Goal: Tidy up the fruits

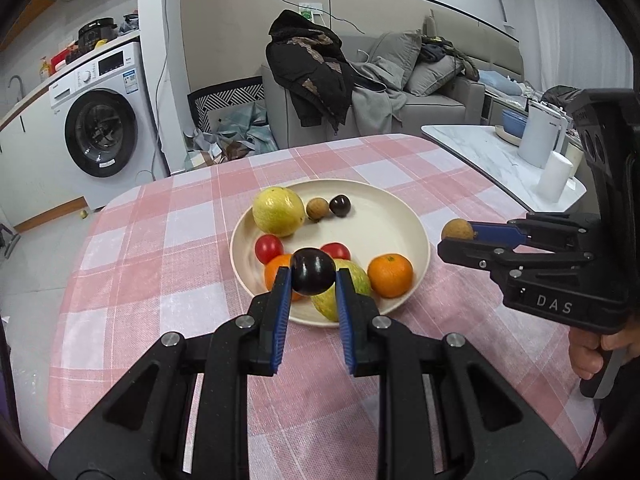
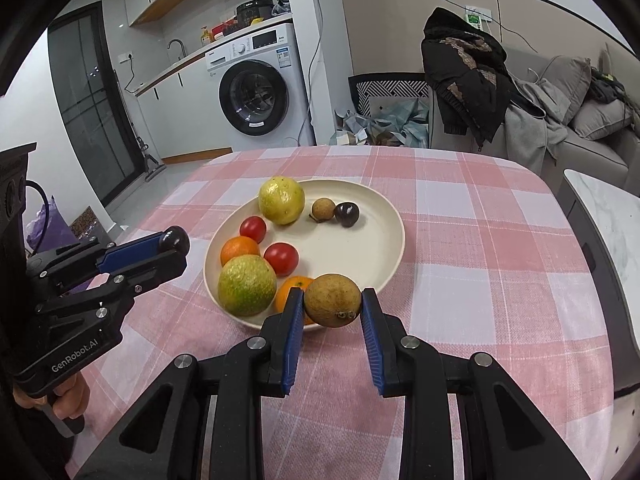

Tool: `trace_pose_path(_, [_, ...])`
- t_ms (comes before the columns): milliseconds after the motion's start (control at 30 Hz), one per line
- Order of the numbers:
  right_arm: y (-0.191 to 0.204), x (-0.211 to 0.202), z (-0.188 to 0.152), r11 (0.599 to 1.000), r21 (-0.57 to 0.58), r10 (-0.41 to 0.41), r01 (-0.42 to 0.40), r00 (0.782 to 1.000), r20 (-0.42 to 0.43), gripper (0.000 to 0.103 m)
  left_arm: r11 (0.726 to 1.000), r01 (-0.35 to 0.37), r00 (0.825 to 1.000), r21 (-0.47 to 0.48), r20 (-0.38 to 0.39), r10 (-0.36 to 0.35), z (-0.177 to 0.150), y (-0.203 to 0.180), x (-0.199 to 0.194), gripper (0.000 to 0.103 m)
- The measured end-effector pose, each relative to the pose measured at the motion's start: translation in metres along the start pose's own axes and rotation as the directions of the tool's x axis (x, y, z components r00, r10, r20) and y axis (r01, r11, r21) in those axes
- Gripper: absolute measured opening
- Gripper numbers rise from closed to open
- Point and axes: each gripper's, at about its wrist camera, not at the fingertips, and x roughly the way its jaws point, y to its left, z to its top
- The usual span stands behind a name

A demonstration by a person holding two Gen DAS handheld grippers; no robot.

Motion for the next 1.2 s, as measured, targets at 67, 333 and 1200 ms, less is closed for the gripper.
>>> trace_pose_path(67, [0.002,0.005,0.003,1.0,-0.001,0.002,-0.002,1.0,-0.004,0.029,1.0,-0.004,1.0,-0.001,0.0,0.004,0.003,0.0,0.005,0.019])
trace_pose_path(333, [-0.001,0.029,0.012,1.0,0.02,-0.021,0.022,0.999,-0.038,0.029,1.0,-0.028,1.0,-0.002,-0.014,0.028,0.012,0.004,0.03,0.019])
trace_pose_path(1200, [-0.011,0.027,0.015,0.999,0.044,-0.012,0.01,0.999,0.037,0.053,0.998,-0.031,0.999,-0.05,0.009,0.031,0.015,0.014,0.054,0.042])
